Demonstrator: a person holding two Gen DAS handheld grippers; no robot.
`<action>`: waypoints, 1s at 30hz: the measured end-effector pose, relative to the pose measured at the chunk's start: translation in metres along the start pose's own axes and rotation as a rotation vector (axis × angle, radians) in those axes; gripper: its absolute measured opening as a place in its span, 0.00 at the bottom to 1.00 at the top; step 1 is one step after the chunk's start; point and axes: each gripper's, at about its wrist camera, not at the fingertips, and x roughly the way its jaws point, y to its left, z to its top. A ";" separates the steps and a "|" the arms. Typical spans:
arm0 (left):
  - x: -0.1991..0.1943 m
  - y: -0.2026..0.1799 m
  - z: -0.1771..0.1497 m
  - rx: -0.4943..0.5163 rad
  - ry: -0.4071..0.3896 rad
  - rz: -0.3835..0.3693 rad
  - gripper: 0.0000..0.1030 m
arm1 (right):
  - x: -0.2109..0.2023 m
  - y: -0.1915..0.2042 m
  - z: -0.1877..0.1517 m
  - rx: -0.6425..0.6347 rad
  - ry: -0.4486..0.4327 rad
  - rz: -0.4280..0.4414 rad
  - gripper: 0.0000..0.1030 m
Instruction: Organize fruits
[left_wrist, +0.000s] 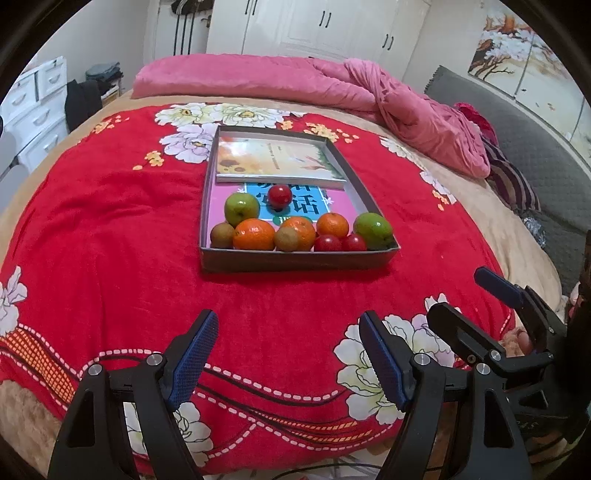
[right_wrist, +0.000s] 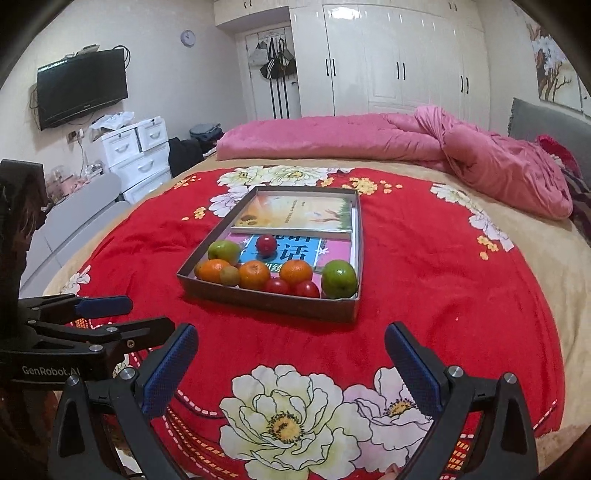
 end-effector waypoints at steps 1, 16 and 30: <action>0.000 0.000 0.000 0.001 -0.001 0.001 0.77 | 0.000 -0.001 0.000 0.005 0.003 0.003 0.99; -0.001 0.002 0.002 -0.001 -0.012 0.018 0.77 | 0.008 -0.009 0.000 0.033 0.032 0.001 0.99; -0.001 0.002 0.002 0.001 -0.013 0.025 0.77 | 0.011 -0.012 -0.002 0.043 0.044 0.003 0.99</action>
